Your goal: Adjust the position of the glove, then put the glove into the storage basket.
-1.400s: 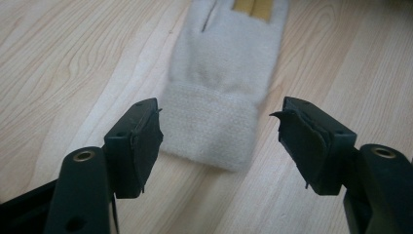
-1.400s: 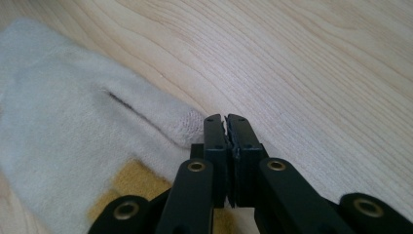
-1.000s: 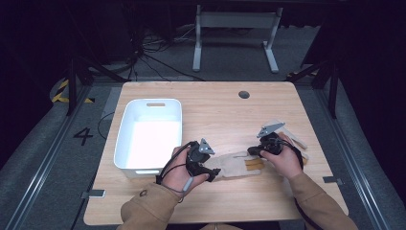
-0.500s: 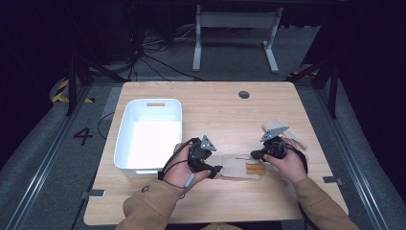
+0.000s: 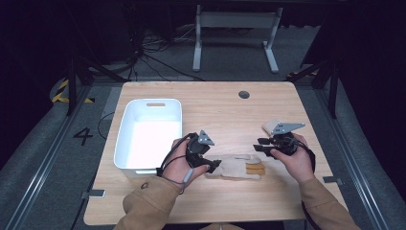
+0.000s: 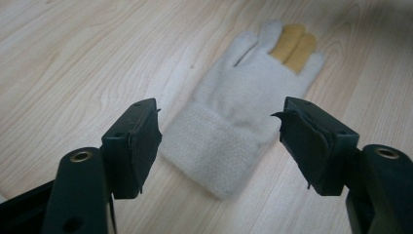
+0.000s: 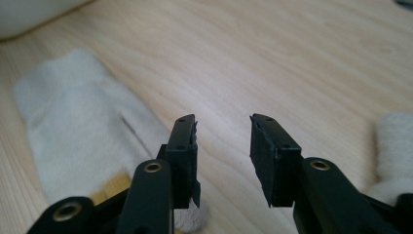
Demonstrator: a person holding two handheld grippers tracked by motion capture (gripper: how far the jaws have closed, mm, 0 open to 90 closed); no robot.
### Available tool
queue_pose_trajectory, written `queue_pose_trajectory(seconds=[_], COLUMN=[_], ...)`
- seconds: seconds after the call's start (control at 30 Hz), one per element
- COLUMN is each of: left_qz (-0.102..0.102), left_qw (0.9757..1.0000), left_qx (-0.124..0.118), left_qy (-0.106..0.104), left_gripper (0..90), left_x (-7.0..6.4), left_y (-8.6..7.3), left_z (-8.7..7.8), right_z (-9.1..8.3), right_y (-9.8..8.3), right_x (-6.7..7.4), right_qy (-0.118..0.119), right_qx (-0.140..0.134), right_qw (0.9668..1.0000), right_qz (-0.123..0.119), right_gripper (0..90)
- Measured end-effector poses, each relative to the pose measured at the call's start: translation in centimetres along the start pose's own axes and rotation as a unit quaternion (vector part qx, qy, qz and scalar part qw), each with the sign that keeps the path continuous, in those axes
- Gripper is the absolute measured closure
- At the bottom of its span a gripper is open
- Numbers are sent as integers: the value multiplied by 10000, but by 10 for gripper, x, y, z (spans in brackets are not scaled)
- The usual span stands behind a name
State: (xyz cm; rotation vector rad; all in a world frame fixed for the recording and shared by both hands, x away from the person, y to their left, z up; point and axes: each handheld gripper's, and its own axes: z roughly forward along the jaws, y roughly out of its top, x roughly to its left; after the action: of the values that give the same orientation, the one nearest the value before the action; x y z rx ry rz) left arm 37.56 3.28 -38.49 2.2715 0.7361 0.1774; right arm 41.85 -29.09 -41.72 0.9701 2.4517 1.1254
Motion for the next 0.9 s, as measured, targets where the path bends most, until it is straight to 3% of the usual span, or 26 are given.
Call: queue_pose_trajectory(seconds=[0.23, 0.3, 0.43, 0.6, 0.9], left_qz=[-44, -36, -23, -20, -65], left_qw=[10000, 10000, 9999, 10000, 10000], left_qx=[-85, -83, -118, -49, -24], left_qy=[20, 33, 34, 17, 27], left_gripper=[316, 316, 316, 315, 314], left_x=[5, 5, 4, 4, 5], left_y=[2, 2, 3, 1, -1], left_z=[-6, -7, -7, -7, -6], right_z=[-9, -13, -17, -21, -21], right_y=[5, 0, -6, -15, -30], right_x=[-8, -15, -24, -37, -57], right_qy=[-159, -388, -647, -858, -1016], right_qx=[-191, -355, -478, -478, -366], right_qw=[9996, 9984, 9962, 9937, 9911], right_qz=[115, 199, 330, 534, 783], right_gripper=[541, 489, 467, 446, 388])
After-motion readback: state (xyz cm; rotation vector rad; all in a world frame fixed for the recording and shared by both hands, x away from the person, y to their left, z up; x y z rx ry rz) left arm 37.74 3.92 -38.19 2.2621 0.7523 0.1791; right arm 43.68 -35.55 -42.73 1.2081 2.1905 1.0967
